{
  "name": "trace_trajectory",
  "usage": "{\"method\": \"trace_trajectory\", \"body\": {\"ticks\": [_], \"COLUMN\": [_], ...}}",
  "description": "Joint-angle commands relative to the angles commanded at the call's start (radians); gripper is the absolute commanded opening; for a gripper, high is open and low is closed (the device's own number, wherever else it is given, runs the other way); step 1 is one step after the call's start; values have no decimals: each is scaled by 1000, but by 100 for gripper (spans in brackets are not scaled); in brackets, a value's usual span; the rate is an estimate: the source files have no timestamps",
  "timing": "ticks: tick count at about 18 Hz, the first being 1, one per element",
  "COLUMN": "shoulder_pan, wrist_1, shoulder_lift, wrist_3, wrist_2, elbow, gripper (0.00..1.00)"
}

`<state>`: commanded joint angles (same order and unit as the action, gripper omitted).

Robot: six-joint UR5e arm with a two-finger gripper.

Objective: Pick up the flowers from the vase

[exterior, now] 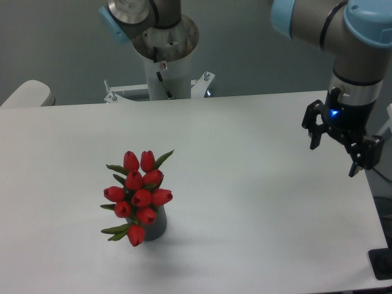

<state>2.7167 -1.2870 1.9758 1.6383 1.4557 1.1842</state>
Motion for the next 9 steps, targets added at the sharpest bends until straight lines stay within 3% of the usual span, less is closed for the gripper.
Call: {"method": "trace_trajectory", "body": {"ticks": [9], "shoulder_pan": [0], "wrist_1": [5], "shoulder_lift": [-14], "wrist_3": [-2], "wrist_2": [-17], "elbow": [46], "gripper": [100]}}
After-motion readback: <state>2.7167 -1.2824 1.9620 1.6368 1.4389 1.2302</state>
